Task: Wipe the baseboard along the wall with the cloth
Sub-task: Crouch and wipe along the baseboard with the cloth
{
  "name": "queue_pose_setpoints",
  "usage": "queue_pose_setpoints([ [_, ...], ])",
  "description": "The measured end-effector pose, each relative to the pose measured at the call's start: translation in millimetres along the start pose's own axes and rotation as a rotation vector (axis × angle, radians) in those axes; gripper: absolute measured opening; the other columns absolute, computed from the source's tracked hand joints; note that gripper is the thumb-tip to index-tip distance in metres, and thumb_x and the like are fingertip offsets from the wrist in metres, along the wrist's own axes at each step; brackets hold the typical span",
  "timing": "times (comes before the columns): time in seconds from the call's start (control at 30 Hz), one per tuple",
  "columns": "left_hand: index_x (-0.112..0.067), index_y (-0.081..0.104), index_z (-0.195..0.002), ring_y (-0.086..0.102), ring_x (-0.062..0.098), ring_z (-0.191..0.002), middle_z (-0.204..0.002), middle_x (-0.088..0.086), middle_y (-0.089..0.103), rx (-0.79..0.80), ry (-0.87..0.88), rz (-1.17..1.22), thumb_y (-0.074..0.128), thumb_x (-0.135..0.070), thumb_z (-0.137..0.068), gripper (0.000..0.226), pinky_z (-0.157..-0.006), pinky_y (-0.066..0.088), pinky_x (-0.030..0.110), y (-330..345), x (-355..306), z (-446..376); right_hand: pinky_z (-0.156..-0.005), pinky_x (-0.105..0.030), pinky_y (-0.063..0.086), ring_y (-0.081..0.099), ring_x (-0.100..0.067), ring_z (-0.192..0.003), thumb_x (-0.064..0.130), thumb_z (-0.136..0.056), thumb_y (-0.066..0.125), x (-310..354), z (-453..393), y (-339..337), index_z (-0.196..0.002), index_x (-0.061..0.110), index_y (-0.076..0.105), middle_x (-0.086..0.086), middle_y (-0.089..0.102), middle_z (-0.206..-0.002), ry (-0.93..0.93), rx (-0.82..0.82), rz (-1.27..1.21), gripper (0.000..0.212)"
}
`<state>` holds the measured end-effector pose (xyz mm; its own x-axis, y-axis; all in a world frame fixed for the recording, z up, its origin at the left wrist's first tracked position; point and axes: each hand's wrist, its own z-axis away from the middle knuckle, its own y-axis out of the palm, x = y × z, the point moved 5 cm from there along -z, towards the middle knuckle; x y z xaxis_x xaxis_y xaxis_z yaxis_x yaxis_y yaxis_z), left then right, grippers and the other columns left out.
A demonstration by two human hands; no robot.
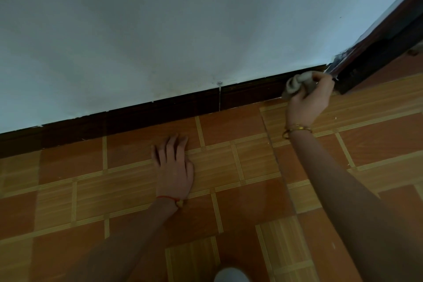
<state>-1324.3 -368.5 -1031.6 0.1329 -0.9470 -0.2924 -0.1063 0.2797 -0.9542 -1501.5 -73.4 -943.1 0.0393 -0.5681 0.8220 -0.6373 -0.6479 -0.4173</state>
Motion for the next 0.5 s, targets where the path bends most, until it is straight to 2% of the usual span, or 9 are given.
queue_pose_setpoints([
  [0.07,-0.011,0.049,-0.141,0.041,0.036,-0.136,-0.146,0.014,0.045,0.000,-0.002,-0.002,0.037,-0.025,-0.092,0.052,-0.119,0.017,0.063,0,0,0,-0.084,-0.013,0.048,0.053,0.011,-0.093,-0.016,-0.077,0.048,17,17,4,-0.099,-0.005,0.054,-0.007,0.055,-0.103,-0.077,0.069,0.016,0.025],
  [0.1,-0.011,0.050,-0.141,0.041,0.037,-0.135,-0.145,0.014,0.046,-0.004,0.000,-0.005,0.037,-0.025,-0.092,0.052,-0.118,0.018,0.063,0,-1,0,-0.082,-0.009,0.046,0.049,0.016,-0.091,-0.016,-0.078,0.049,23,27,8,-0.100,-0.005,0.053,-0.003,0.053,-0.102,-0.122,0.128,0.021,0.025],
  [0.17,-0.010,0.052,-0.139,0.043,0.037,-0.133,-0.144,0.015,0.048,-0.020,0.010,-0.010,0.037,-0.025,-0.092,0.052,-0.117,0.021,0.064,0,-1,0,-0.082,-0.017,0.049,0.047,0.007,-0.094,-0.013,-0.078,0.053,26,41,17,-0.105,0.000,0.054,-0.006,0.051,-0.107,-0.199,0.217,0.058,0.030],
  [0.23,-0.010,0.052,-0.139,0.043,0.037,-0.133,-0.143,0.015,0.048,-0.031,0.015,-0.002,0.038,-0.024,-0.091,0.052,-0.116,0.021,0.065,0,0,0,-0.081,-0.026,0.049,0.051,-0.012,-0.097,-0.012,-0.076,0.055,21,42,22,-0.105,0.004,0.054,-0.010,0.051,-0.110,-0.259,0.288,0.081,0.033],
  [0.3,-0.010,0.052,-0.139,0.042,0.036,-0.134,-0.143,0.015,0.048,-0.036,0.016,0.010,0.038,-0.024,-0.091,0.052,-0.116,0.020,0.065,0,0,0,-0.080,-0.025,0.046,0.052,-0.018,-0.097,-0.013,-0.075,0.053,13,34,20,-0.104,0.003,0.055,-0.011,0.052,-0.109,-0.285,0.321,0.108,0.034],
  [0.43,-0.011,0.050,-0.140,0.042,0.036,-0.135,-0.144,0.014,0.047,-0.011,0.011,0.008,0.037,-0.024,-0.091,0.052,-0.117,0.019,0.064,0,-1,1,-0.090,-0.024,0.045,0.052,-0.017,-0.101,-0.012,-0.076,0.050,-14,-7,-4,-0.105,0.002,0.054,-0.014,0.053,-0.114,-0.113,0.163,0.180,0.033],
  [0.5,-0.011,0.050,-0.140,0.042,0.036,-0.134,-0.145,0.014,0.047,-0.009,0.010,0.002,0.037,-0.025,-0.092,0.052,-0.117,0.020,0.065,0,0,0,-0.086,-0.020,0.042,0.055,-0.023,-0.100,-0.012,-0.074,0.048,-22,-21,-11,-0.105,0.000,0.053,-0.017,0.053,-0.115,-0.102,0.133,0.183,0.033],
])
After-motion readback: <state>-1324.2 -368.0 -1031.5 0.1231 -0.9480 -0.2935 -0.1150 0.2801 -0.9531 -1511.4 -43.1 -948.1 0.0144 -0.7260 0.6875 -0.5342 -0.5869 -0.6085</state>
